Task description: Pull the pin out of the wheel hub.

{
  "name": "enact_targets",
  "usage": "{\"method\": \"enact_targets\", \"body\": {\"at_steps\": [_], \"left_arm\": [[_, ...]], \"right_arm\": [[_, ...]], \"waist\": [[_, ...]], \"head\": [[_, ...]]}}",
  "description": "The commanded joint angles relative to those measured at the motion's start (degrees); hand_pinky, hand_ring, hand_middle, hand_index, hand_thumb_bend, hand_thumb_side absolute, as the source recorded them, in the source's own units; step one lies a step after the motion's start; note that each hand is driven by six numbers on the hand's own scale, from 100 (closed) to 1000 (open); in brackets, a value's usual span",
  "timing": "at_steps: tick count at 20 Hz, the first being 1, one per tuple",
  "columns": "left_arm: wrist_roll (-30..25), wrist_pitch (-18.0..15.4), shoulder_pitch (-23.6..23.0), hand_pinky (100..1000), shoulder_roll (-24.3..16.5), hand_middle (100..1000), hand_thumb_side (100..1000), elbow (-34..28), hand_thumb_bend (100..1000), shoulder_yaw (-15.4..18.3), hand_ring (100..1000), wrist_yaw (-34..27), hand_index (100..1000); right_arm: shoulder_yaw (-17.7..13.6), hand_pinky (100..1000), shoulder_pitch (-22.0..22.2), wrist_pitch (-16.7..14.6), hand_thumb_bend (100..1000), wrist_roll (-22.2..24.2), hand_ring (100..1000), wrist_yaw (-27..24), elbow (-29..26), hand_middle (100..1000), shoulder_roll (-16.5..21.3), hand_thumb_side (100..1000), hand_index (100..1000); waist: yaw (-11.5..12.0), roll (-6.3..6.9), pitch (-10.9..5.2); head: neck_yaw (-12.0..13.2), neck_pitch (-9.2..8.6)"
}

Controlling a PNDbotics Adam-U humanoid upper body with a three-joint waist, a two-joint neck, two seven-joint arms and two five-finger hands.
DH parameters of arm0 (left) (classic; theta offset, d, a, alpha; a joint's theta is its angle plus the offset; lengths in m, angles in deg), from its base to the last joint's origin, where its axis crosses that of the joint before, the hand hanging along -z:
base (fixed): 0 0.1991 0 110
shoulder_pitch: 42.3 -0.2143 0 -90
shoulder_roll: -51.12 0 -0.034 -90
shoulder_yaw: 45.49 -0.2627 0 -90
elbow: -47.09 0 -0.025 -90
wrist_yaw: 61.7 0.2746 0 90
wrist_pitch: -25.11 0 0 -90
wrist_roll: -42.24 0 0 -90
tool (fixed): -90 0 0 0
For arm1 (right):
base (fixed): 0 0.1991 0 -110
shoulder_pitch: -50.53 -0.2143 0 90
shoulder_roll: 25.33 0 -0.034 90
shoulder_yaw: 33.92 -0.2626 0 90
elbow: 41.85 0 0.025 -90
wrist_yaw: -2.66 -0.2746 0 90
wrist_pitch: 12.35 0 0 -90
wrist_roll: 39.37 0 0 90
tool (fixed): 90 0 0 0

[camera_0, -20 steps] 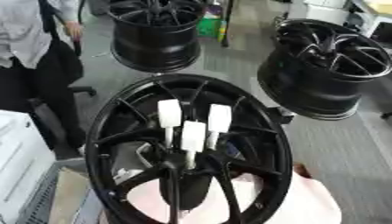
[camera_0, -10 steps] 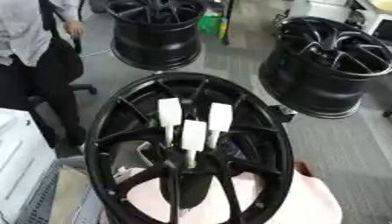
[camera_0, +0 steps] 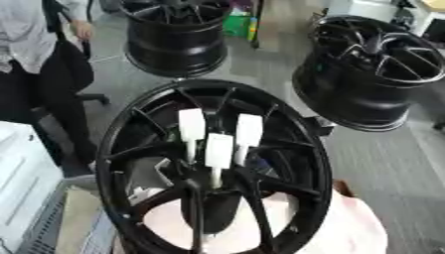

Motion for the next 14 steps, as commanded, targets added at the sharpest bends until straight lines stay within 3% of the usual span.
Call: {"method": "enact_targets", "body": {"at_steps": [1,14], "left_arm": [[-0.4,0.0,0.5,788,-1.3,632,545,-0.9,255,-0.2,865,-0.4,835],[-3.5,0.3,0.9,784,-0.9,626,558,-0.9,240,-3.0,866,-1.9,835]], "right_arm": [[-0.7,883,-0.2,-0.3,100,0.0,898,-1.3,-3.0,834,2.2,399,881],[-0.7,864,7.7,-1.0,100,1.9,845,-9.6,-26.1,777,0.6,324,842]], "waist": [[-0.3,0.21,-0.49],[-1.6,0.58,0.00]], "head": [[0.5,0.51],[3.8,-0.06]]}}
